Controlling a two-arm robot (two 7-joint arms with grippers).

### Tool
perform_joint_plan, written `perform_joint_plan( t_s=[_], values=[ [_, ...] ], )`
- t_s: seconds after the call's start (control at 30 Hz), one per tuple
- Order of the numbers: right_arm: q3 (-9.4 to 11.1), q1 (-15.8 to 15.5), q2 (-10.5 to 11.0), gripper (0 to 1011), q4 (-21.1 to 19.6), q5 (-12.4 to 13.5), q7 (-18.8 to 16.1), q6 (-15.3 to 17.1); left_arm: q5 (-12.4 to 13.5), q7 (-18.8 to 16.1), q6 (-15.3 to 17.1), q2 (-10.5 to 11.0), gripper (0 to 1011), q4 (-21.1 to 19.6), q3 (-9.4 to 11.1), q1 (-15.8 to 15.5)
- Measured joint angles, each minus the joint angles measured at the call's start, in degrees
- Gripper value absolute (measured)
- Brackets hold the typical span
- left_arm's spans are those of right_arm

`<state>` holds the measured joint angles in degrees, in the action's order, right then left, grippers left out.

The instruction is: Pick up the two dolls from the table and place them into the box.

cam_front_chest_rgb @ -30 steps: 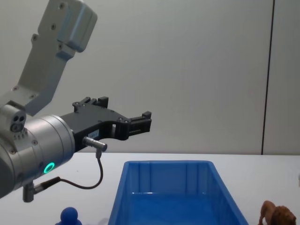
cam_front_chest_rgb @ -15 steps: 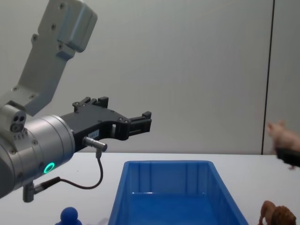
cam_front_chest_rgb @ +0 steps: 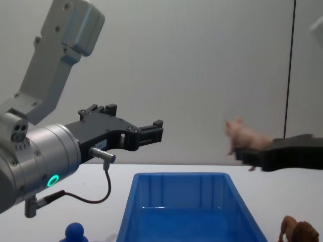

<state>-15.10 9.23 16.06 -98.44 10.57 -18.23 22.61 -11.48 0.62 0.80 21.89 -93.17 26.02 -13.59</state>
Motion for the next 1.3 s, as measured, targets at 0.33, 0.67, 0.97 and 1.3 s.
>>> perform_joint_plan(
  t_s=[0.33, 0.67, 0.97, 1.3],
  values=[
    [-3.1, 1.5, -2.7, 434, 0.8, -4.1, -1.0, 3.7, 0.0, 0.0, 0.0, 0.0, 1002, 0.0, 0.0, 0.0],
    [-4.3, 1.9, -3.9, 752, 1.4, -5.5, -0.8, 4.7, 0.0, 0.0, 0.0, 0.0, 1002, 0.0, 0.0, 0.0],
    [-3.2, 1.0, -2.6, 1001, 0.5, -3.8, 0.2, 2.9, 0.0, 0.0, 0.0, 0.0, 1002, 0.0, 0.0, 0.0],
    [-0.5, -1.6, 1.1, 1001, -1.1, -0.4, 1.3, 0.8, 0.0, 0.0, 0.0, 0.0, 1002, 0.0, 0.0, 0.0]
  ],
)
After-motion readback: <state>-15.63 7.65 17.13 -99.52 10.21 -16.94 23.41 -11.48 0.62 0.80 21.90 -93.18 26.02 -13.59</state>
